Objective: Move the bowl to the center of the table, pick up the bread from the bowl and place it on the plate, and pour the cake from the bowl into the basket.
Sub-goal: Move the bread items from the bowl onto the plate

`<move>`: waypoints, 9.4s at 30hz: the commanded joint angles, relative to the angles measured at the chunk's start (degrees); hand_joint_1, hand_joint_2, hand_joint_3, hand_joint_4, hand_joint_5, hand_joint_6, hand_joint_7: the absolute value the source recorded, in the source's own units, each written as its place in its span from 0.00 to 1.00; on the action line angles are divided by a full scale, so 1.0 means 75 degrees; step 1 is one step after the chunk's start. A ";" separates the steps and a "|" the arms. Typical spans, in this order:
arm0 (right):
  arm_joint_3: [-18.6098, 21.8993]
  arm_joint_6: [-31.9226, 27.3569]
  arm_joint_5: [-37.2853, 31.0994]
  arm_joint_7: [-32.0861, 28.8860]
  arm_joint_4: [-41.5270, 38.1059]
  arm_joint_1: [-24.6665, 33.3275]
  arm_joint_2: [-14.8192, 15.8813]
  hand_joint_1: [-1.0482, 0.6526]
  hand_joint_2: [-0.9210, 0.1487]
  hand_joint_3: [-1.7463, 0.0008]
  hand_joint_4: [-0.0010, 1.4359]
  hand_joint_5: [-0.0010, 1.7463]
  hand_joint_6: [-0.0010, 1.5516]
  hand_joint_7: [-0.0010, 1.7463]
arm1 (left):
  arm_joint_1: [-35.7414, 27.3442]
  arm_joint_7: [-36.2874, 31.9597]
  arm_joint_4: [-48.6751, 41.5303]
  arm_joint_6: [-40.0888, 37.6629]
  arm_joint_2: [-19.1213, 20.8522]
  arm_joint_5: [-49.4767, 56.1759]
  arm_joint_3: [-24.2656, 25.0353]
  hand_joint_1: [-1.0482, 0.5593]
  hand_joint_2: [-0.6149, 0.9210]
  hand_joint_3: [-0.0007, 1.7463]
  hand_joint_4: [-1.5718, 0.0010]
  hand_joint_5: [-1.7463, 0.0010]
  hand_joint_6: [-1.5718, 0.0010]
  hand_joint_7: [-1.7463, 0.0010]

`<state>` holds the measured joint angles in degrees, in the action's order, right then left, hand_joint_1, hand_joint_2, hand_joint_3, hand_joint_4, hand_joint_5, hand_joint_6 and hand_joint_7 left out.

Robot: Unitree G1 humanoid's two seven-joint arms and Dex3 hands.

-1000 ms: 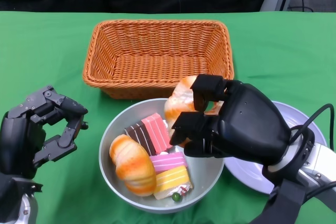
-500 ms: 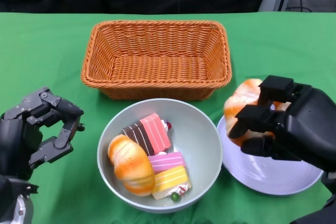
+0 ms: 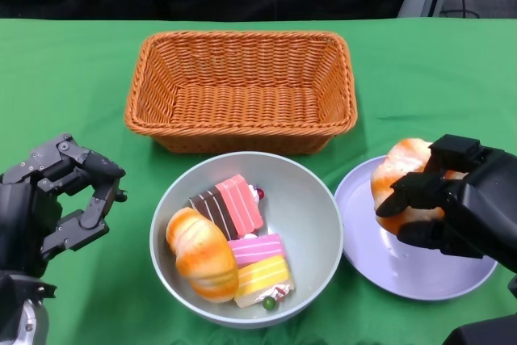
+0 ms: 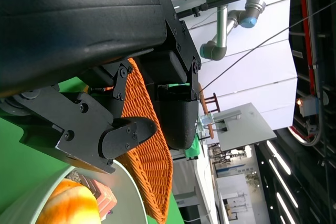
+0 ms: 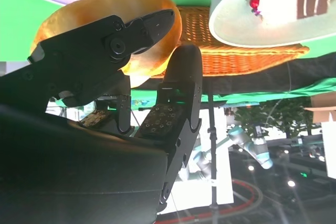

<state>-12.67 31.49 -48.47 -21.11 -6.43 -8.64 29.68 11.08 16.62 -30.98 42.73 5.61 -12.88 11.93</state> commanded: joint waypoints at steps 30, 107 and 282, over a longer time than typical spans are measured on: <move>-0.0685 -0.0330 -0.0045 -0.1446 -0.3514 -0.1142 -0.0270 0.55 0.07 1.00 0.59 0.62 0.74 0.09 | -0.0024 0.0140 -0.0060 0.0041 0.0173 -0.0130 0.0114 0.63 0.83 0.49 0.50 0.14 0.45 0.34; -0.1334 0.1472 -0.0869 0.0548 0.0343 -0.1812 -0.0539 0.24 0.17 1.00 0.52 0.02 0.52 0.01 | 0.0071 0.0011 -0.0189 0.0055 0.0031 0.0005 0.0072 0.62 0.83 0.47 0.50 0.16 0.46 0.35; -0.7436 0.1603 -0.4030 -0.5974 -0.7336 -0.6635 -0.3270 0.36 0.06 0.99 0.53 0.03 0.60 0.03 | 0.0222 -0.0198 -0.0242 -0.1600 0.0682 -0.0182 0.0600 0.45 1.00 0.08 0.53 0.70 0.46 0.99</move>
<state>-67.65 43.90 -77.88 -65.62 -60.78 -57.09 5.14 13.11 14.93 -33.61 31.22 9.54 -13.63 15.78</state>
